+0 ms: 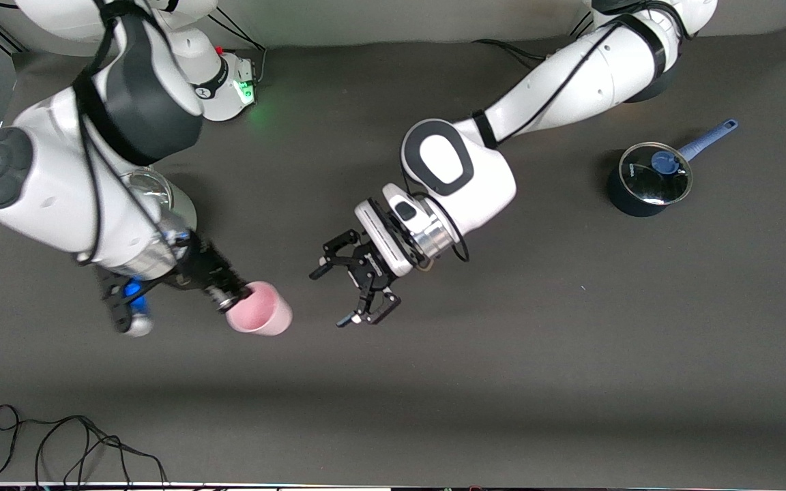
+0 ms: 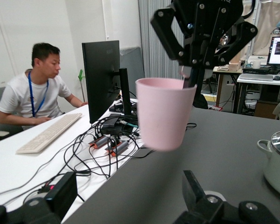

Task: Transfer pink cup from left to right arm
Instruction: 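Open the left gripper and withdraw while the right gripper carries the cup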

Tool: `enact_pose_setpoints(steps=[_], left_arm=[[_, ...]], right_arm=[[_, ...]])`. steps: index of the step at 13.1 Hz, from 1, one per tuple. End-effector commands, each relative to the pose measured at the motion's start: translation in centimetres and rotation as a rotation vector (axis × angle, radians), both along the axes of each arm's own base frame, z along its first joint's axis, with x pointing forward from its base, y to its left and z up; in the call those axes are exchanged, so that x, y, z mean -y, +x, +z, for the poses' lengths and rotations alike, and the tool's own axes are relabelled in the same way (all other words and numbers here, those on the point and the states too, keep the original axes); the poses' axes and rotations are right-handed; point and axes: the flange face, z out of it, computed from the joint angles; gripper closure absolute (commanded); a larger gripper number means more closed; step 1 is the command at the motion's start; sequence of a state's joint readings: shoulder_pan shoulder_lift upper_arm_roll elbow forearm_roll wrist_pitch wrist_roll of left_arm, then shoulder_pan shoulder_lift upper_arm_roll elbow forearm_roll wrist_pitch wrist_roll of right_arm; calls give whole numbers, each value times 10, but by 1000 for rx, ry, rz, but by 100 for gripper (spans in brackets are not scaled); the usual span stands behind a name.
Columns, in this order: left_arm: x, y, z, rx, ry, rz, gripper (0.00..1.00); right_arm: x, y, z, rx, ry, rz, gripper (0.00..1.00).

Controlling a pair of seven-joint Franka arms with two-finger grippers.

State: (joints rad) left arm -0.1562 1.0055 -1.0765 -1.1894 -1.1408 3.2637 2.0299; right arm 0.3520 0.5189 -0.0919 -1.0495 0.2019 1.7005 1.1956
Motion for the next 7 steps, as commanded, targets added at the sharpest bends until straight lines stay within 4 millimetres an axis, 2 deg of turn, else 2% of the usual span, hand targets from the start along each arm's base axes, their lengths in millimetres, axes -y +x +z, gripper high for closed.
enact_pose_setpoints(steps=[1, 4, 7], left_arm=[[-42, 30, -4, 53, 8, -100, 0], [-100, 63, -1, 112, -4, -234, 0], [-167, 86, 1, 155, 12, -378, 0]], right_arm=[[63, 17, 10, 51, -55, 42, 100], [124, 26, 7, 68, -171, 177, 100], [204, 24, 9, 48, -201, 345, 100]])
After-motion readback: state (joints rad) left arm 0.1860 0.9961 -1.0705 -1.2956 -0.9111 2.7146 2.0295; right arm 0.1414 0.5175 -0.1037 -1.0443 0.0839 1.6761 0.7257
